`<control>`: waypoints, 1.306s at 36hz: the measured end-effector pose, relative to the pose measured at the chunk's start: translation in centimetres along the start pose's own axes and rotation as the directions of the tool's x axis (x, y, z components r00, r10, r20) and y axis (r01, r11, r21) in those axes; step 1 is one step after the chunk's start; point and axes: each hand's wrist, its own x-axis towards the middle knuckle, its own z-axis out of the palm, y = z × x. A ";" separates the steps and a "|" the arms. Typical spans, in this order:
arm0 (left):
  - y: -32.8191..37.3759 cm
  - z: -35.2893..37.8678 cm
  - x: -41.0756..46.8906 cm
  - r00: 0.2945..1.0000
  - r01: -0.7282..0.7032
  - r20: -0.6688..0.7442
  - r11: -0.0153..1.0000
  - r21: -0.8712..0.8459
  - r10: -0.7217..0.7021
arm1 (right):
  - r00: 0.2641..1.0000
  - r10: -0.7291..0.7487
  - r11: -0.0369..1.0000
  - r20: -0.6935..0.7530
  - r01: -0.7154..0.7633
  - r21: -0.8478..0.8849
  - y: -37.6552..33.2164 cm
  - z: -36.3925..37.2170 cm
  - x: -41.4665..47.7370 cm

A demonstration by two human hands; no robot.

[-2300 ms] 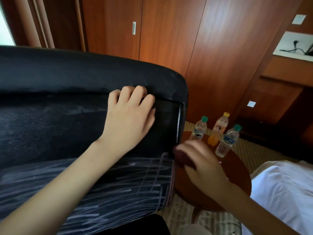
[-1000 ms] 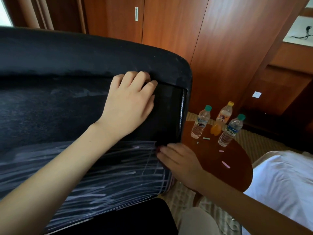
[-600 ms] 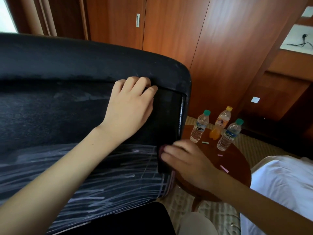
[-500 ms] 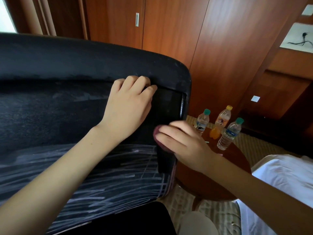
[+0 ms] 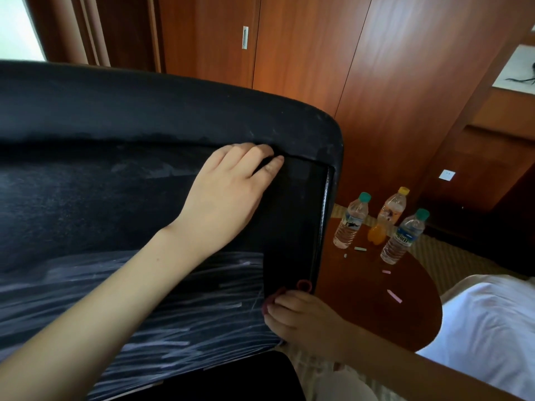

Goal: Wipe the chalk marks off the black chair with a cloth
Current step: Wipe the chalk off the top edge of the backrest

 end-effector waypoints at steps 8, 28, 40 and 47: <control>-0.2 -0.4 0.0 0.998 0.007 0.066 1.000 -0.007 -0.006 | 0.953 0.022 0.997 -0.303 0.003 0.081 4.0 -5.3 3.9; -0.6 -0.7 -0.1 0.993 -0.020 0.118 1.000 -0.024 0.023 | 0.997 -0.005 1.000 -0.077 0.007 0.020 0.3 -0.1 0.9; -0.6 -1.2 -0.5 0.988 -0.028 0.148 0.999 -0.037 0.033 | 0.908 -0.002 1.000 -0.419 0.007 0.009 4.8 -5.7 8.3; -1.2 -1.0 -1.3 0.985 -0.069 0.159 0.997 0.030 0.063 | 0.959 0.079 0.996 -0.272 -0.064 0.063 1.3 0.2 5.2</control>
